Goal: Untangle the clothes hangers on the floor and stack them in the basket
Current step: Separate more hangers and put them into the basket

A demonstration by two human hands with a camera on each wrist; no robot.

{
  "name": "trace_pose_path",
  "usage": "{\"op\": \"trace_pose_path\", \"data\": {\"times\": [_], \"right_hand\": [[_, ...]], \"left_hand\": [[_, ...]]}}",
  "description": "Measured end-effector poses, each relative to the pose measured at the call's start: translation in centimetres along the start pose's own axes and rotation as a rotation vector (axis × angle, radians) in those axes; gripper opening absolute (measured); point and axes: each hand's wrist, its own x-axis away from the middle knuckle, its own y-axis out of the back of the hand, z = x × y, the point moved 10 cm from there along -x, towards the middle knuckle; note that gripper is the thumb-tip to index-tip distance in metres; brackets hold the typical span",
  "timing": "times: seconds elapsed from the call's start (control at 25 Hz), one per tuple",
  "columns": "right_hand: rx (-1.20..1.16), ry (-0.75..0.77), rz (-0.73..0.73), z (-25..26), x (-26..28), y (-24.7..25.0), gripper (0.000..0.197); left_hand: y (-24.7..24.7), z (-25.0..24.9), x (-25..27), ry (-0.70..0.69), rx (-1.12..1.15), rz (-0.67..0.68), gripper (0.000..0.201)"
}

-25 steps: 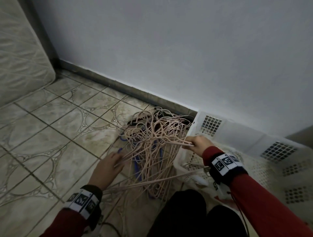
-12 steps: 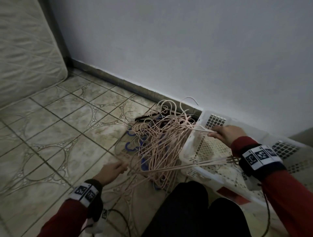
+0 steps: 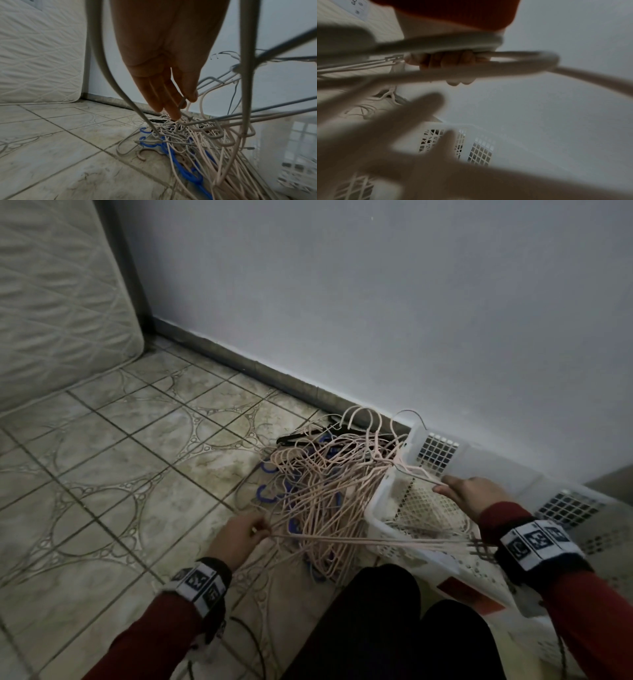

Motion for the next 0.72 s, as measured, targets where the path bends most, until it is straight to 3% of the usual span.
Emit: {"op": "trace_pose_path", "data": {"times": [0.16, 0.36, 0.52, 0.64, 0.72], "right_hand": [[-0.05, -0.005, -0.013, 0.0, 1.1, -0.3, 0.041], [-0.103, -0.047, -0.067, -0.7, 1.5, -0.5, 0.038], [-0.089, 0.033, -0.352, -0.5, 2.3, 0.4, 0.025], [-0.033, 0.037, -0.439, -0.3, 3.0, 1.1, 0.028], [-0.151, -0.002, -0.457, -0.8, 3.2, 1.6, 0.023]], "left_hand": [[0.1, -0.8, -0.5, -0.058, -0.008, 0.0, 0.013], [-1.2, -0.5, 0.9, -0.103, 0.011, 0.051, 0.036], [-0.1, -0.9, 1.3, -0.156, 0.076, -0.038, 0.014], [0.0, -2.1, 1.5, -0.227, 0.049, -0.053, 0.011], [0.3, -2.3, 1.3, -0.242, 0.046, -0.073, 0.01]]}}
